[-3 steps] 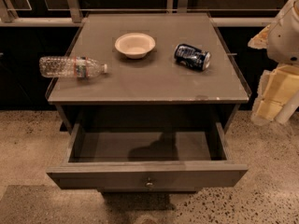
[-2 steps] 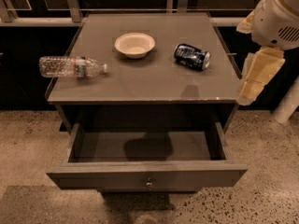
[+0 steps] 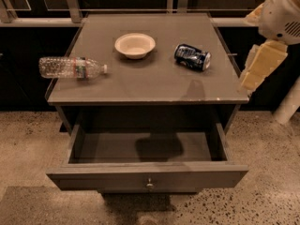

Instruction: Place pepsi can into top drawer

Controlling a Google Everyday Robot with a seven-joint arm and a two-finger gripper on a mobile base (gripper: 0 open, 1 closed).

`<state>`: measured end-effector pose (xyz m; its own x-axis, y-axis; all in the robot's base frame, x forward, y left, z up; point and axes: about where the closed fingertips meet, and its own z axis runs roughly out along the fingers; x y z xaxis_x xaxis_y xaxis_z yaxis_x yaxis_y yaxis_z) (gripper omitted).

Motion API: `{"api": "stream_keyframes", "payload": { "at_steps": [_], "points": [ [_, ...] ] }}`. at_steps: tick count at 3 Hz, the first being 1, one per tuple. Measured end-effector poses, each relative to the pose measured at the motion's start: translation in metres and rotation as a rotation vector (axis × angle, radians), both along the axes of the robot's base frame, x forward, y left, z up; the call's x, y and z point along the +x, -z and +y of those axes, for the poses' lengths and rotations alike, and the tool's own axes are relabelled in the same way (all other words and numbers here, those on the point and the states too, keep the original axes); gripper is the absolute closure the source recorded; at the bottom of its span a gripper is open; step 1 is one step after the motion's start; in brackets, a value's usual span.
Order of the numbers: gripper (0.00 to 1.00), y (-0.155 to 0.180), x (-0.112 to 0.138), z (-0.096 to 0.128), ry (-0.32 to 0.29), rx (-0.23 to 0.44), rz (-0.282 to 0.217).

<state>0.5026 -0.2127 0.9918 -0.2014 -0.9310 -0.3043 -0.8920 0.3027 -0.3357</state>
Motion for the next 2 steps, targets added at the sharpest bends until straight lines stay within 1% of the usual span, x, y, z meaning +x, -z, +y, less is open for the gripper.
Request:
{"api": "stream_keyframes", "payload": {
  "at_steps": [1,2],
  "points": [
    [0.0,-0.009,0.047,-0.019,0.044,0.111,-0.101],
    [0.0,-0.013,0.093,-0.022,0.052,0.187,-0.151]
  ]
}}
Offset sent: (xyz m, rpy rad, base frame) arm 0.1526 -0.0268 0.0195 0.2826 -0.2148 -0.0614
